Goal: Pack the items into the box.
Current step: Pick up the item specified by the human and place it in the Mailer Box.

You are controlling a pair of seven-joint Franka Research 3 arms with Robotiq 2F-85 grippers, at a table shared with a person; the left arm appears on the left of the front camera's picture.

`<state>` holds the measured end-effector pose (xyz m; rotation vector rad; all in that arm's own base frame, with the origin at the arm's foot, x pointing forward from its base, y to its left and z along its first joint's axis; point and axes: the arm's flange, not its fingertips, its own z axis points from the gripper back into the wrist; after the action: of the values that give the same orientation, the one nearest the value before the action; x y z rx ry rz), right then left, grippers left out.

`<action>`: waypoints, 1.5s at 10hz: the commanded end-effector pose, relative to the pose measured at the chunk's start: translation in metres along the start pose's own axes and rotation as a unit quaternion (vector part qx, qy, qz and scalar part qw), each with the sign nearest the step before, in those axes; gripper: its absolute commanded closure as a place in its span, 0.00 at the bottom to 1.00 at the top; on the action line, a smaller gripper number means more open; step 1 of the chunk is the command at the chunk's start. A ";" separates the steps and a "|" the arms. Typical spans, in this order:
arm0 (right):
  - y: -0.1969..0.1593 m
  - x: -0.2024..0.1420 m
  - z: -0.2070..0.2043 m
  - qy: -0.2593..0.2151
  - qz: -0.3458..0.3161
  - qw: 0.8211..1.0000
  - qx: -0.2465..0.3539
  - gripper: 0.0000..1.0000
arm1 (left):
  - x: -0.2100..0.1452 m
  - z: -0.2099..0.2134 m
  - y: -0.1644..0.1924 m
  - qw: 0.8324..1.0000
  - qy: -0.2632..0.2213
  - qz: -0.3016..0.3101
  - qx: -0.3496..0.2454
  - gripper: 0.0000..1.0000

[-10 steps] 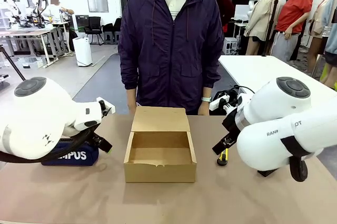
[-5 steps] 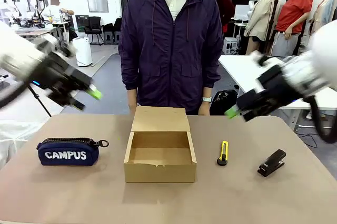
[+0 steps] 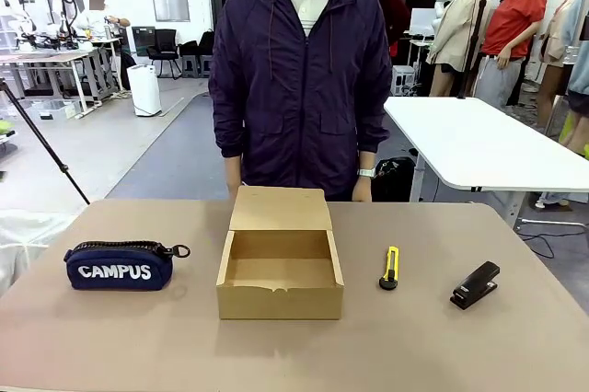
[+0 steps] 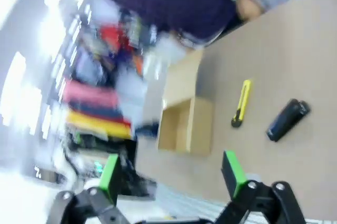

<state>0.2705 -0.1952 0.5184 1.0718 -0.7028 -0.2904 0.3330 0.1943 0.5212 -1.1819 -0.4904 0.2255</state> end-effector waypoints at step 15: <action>-0.027 0.002 0.022 -0.038 -0.036 0.999 -0.004 0.00 | -0.011 0.022 0.030 0.997 -0.062 0.025 -0.026 0.00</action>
<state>0.2570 -0.2217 0.4992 1.0732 -0.6971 -0.4175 0.3168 0.2179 0.4944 -1.2387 -0.5911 0.3415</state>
